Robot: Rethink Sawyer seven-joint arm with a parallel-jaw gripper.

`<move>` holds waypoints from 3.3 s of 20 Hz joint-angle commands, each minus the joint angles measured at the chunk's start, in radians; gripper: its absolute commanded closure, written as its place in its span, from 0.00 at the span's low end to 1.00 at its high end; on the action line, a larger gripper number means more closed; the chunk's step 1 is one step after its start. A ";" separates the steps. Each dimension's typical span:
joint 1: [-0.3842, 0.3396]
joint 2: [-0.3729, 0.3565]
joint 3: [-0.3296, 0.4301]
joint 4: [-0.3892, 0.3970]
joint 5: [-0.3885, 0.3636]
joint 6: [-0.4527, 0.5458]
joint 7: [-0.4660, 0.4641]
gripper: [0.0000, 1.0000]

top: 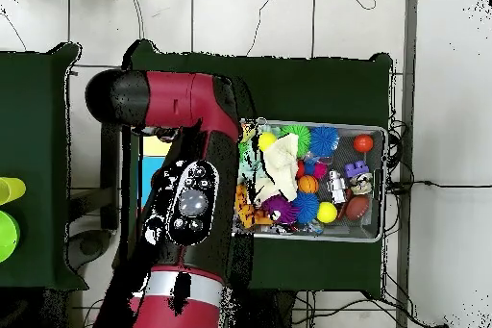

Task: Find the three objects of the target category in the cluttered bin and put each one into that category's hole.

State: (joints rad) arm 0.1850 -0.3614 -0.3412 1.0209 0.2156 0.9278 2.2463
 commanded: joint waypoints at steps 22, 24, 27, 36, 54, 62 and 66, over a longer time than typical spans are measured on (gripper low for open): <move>-0.036 -0.093 0.270 0.126 -0.247 0.030 -0.184 1.00; -0.030 -0.093 0.271 0.133 -0.253 0.020 -0.169 1.00; -0.018 -0.096 0.263 0.137 -0.272 -0.001 -0.158 1.00; -0.023 -0.106 0.272 0.152 -0.291 -0.011 -0.155 1.00; -0.032 -0.099 0.288 0.161 -0.308 0.023 -0.161 1.00; -0.025 -0.104 0.238 0.199 -0.385 0.056 -0.185 1.00; -0.042 -0.122 0.250 0.262 -0.410 0.000 -0.184 1.00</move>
State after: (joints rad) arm 0.1762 -0.4683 -0.1366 1.0983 -0.1201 0.9280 2.1920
